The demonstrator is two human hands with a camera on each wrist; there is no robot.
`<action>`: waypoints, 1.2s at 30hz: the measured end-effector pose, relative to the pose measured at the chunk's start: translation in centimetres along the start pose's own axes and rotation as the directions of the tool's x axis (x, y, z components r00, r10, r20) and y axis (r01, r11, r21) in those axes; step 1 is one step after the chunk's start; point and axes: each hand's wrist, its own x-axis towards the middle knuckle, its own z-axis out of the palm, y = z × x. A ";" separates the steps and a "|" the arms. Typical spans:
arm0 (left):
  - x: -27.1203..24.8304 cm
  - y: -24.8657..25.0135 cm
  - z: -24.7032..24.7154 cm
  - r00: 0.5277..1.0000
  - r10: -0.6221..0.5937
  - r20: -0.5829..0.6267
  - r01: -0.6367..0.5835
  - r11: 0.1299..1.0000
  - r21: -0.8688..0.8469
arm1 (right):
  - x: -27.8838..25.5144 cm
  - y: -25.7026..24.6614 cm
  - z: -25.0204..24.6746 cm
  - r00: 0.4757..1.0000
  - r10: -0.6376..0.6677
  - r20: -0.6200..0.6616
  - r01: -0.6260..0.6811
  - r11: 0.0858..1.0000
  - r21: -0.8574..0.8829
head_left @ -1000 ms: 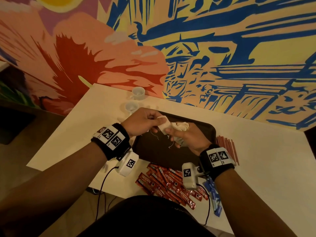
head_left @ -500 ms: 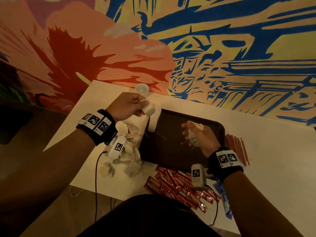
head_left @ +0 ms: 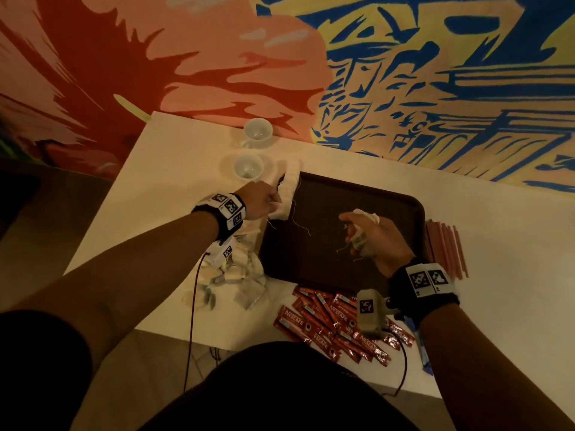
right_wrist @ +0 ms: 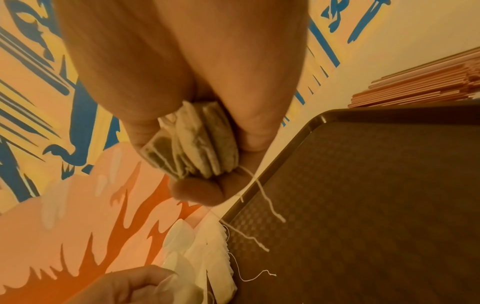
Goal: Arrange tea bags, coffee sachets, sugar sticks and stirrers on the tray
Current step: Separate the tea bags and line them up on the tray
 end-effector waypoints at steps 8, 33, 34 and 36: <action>4.1 -1.3 3.4 0.991 0.008 0.131 -0.016 0.998 0.064 | 0.3 0.5 1.1 1.000 0.015 -0.008 -0.016 1.000 -0.026; 4.0 -3.1 2.7 0.997 -0.082 -0.017 0.083 0.969 0.232 | 0.6 1.3 1.7 0.986 0.085 0.141 -0.093 0.994 0.055; 3.6 -3.4 2.8 0.996 -0.086 0.014 0.080 0.964 0.255 | 0.7 1.3 1.7 0.982 0.095 0.165 -0.109 0.991 0.077; 2.8 -3.8 3.1 0.992 -0.104 0.067 0.082 0.959 0.272 | 0.8 1.1 1.7 0.975 0.105 0.195 -0.126 0.987 0.099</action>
